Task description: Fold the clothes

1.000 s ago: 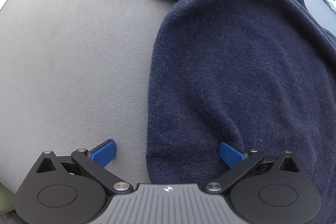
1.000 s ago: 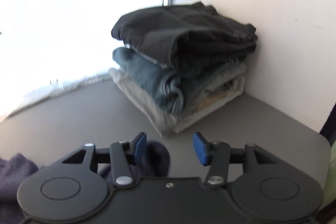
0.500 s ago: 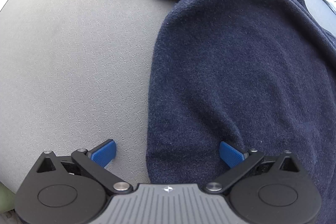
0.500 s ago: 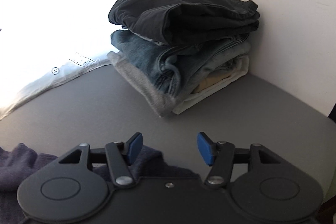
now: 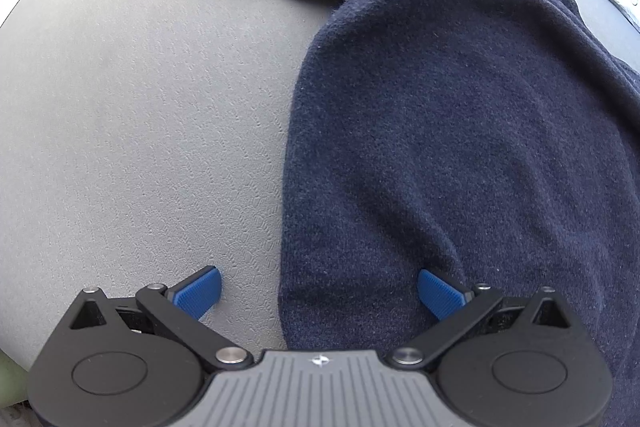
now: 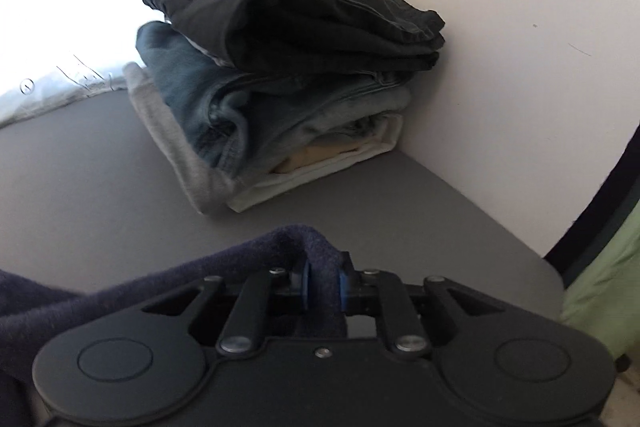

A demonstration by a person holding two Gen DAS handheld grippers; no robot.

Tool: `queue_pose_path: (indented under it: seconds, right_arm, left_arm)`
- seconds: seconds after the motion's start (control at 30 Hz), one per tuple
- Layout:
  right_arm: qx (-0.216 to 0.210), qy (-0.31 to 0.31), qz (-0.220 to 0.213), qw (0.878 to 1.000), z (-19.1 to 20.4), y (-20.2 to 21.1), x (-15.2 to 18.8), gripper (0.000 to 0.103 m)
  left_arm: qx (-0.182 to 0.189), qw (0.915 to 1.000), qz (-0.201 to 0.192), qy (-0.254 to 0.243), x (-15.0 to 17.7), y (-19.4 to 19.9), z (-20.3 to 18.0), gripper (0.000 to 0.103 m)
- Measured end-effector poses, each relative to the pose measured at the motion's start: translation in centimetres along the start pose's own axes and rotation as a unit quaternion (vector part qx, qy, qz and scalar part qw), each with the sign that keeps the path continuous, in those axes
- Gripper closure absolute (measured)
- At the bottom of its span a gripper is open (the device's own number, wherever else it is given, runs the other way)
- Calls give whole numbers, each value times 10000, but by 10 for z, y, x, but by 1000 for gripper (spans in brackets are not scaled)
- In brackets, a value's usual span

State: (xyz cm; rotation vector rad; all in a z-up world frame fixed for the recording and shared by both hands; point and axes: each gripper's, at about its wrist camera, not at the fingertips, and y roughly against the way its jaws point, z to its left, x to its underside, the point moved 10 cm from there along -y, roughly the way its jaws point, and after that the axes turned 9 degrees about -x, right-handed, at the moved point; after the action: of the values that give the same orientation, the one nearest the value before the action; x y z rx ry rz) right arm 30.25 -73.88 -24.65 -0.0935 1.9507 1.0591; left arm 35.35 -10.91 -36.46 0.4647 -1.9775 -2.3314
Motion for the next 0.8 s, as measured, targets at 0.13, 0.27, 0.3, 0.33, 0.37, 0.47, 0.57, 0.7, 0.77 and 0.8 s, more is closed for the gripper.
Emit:
queue_pose_path:
  seconds: [0.13, 0.27, 0.3, 0.33, 0.37, 0.47, 0.57, 0.7, 0.77, 0.8]
  right_arm:
    - [369, 651, -129, 9971, 18, 13, -1, 50]
    - [-1077, 406, -409, 9925, 82, 35, -14, 42]
    - [-1436, 512, -431, 9874, 107, 39, -18, 35]
    - [-1794, 618, -452, 9808, 131, 43, -21, 34]
    - [-2148, 723, -473, 9728, 155, 49, -24, 34]
    - [-3252, 1103, -377, 9384, 237, 61, -28, 32]
    - [-3967, 1436, -214, 9064, 306, 66, -25, 24]
    - [-4003, 1875, 284, 8965, 359, 48, -14, 23]
    - [-4127, 1916, 580, 8886, 372, 40, -7, 24]
    - [-4172, 1999, 695, 8838, 376, 37, -2, 30]
  left_arm:
    - [-9, 10000, 21, 13, 0, 0, 3, 0]
    - [-7, 10000, 22, 10, -1, 1, 6, 0]
    - [-5, 10000, 15, 10, -1, 1, 7, 0]
    - [-4, 10000, 6, 12, -1, 1, 8, 0]
    - [-4, 10000, -3, 15, 0, 1, 9, 0]
    - [-7, 10000, -8, 33, -1, 1, 11, 0]
    - [-21, 10000, 11, 77, -2, 2, 14, 0]
    - [-44, 9999, -52, 140, 0, 3, 18, 0]
    - [-64, 9997, -126, 197, 0, 4, 20, 0]
    - [-72, 9995, -176, 242, 2, 5, 21, 0]
